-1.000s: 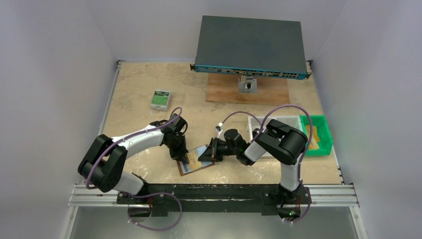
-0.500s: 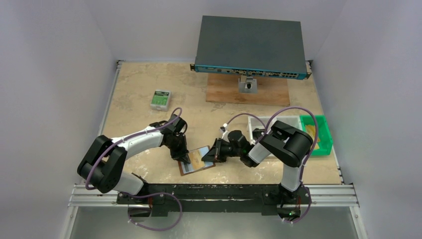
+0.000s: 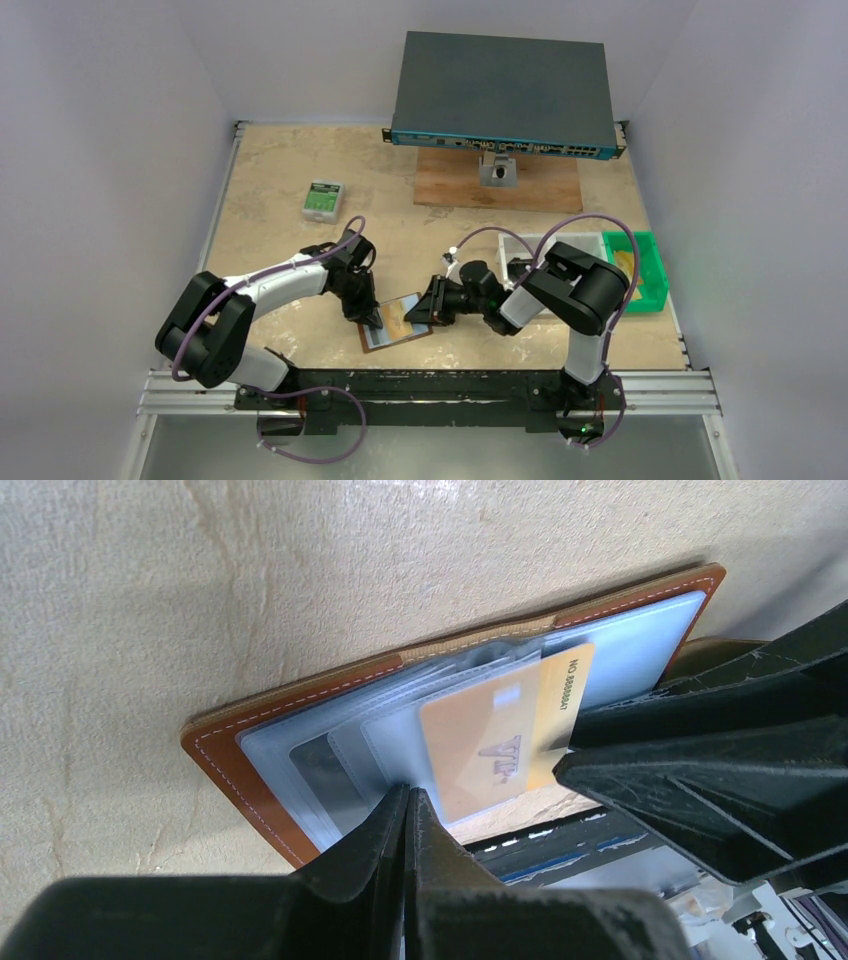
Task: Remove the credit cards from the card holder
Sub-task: Remove the credit card from the card holder.
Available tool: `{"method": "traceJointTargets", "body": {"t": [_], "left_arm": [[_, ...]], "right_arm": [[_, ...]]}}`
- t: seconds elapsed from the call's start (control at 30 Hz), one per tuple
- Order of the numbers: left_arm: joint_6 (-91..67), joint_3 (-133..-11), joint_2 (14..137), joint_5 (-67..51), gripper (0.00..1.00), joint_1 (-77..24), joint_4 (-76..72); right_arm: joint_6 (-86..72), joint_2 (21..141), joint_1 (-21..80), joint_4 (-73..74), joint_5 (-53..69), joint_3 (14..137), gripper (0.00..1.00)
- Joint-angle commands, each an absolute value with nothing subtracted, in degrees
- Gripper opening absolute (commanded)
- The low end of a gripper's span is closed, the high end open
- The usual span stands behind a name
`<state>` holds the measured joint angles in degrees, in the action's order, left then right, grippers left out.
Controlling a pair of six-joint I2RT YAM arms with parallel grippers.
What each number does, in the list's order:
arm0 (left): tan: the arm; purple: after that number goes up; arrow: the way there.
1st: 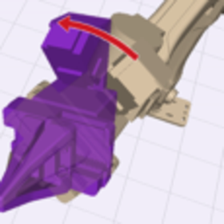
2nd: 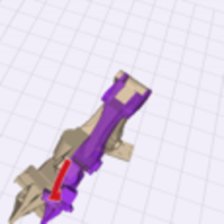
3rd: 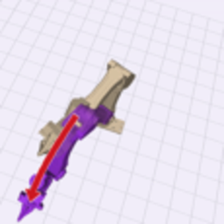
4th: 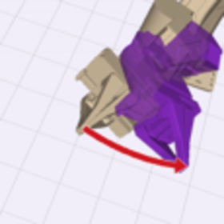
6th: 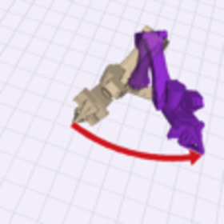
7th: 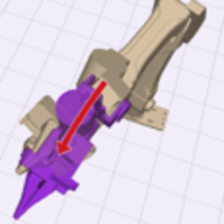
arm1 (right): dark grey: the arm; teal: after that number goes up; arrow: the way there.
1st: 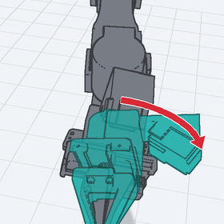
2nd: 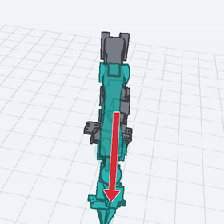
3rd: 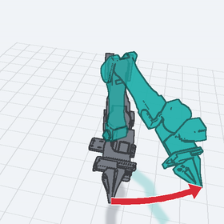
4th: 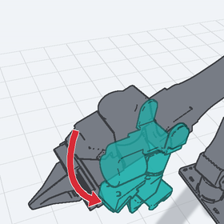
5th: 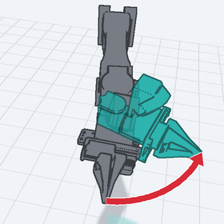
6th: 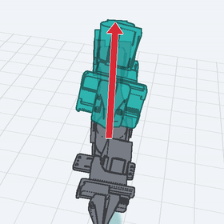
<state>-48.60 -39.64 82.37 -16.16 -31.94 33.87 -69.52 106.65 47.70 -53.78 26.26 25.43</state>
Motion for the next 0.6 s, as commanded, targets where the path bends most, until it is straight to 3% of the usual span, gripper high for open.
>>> {"method": "traceJointTargets", "body": {"t": [0.0, 0.23, 0.43, 0.57], "left_arm": [[-46.02, -37.8, 84.91, -7.23, 0.0, -31.39, 36.96], [-45.93, -38.91, 85.4, -7.79, 0.0, -31.58, 36.93], [-45.99, -38.7, 85.4, -7.13, 0.0, -31.65, 37.31], [-46.05, -38.19, 85.25, -6.16, 0.0, -31.6, 37.6]], "right_arm": [[-67.54, 110.31, 47.4, -52.45, 27.41, 27.26, 0.26], [-67.22, 112.69, 47.46, -52.21, 28.65, 29.42, 0.25], [-68.02, 111.72, 47.21, -52.84, 28.13, 27.22, 0.03], [-66.94, 109.3, 46.44, -50.69, 26.05, 25.41, 0.0]]}}
